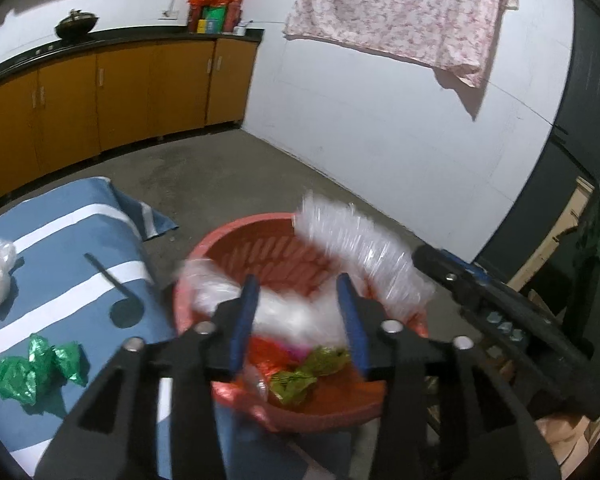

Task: Collect trash
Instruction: 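Open both tools to drop the bubble wrap and clear bag into the basket, then return to the mat and grasp the green bag with the right tool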

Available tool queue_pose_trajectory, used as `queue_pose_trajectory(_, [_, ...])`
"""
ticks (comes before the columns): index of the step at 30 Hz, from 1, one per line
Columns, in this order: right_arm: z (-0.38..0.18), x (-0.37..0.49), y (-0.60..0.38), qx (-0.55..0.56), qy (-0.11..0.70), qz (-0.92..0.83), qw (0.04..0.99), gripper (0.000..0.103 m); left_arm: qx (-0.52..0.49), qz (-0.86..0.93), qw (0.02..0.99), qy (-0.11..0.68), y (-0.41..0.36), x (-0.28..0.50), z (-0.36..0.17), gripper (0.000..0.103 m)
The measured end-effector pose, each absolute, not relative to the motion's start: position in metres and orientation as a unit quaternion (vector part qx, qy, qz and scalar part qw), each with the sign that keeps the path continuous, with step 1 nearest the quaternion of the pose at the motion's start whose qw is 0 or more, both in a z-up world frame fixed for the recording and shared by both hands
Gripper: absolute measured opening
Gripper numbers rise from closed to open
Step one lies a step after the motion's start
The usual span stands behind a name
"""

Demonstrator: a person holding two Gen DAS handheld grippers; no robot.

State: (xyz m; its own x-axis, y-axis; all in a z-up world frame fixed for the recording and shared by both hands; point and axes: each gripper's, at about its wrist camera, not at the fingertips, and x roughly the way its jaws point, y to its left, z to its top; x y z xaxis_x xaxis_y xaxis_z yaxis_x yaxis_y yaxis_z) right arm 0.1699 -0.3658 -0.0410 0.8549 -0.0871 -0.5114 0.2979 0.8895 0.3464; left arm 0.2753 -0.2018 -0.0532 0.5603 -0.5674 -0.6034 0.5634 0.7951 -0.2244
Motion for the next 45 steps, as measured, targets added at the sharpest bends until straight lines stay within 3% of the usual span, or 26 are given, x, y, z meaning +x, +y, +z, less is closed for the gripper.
queue_pose_trajectory(4, [-0.043,0.16,-0.372,0.218,0.247,-0.115,0.937,0.06,-0.014,-0.297,0.889,0.348,-0.182,0.279,-0.056,0.057])
queue_pose_trajectory(8, [-0.042,0.151,-0.375,0.22,0.239,-0.135,0.936,0.075,-0.013,-0.262,0.905,0.334,-0.159,0.272,-0.052,0.072])
queue_pose_trajectory(14, [-0.039,0.144,-0.367,0.215,0.232,-0.146,0.937,0.091,0.01,-0.205,0.932,0.3,-0.121,0.251,-0.042,0.087])
queue_pose_trajectory(19, [-0.034,0.147,-0.347,0.193,0.231,-0.148,0.942,0.097,0.023,-0.152,0.949,0.276,-0.085,0.228,-0.036,0.098])
queue_pose_trajectory(38, [-0.041,0.195,-0.181,0.082,0.296,0.017,0.951,0.101,0.003,0.103,0.943,0.316,0.096,0.186,-0.078,0.099])
queue_pose_trajectory(45, [-0.047,0.224,-0.117,0.057,0.308,0.038,0.949,0.1,-0.02,0.148,0.946,0.288,0.136,0.17,-0.076,0.099])
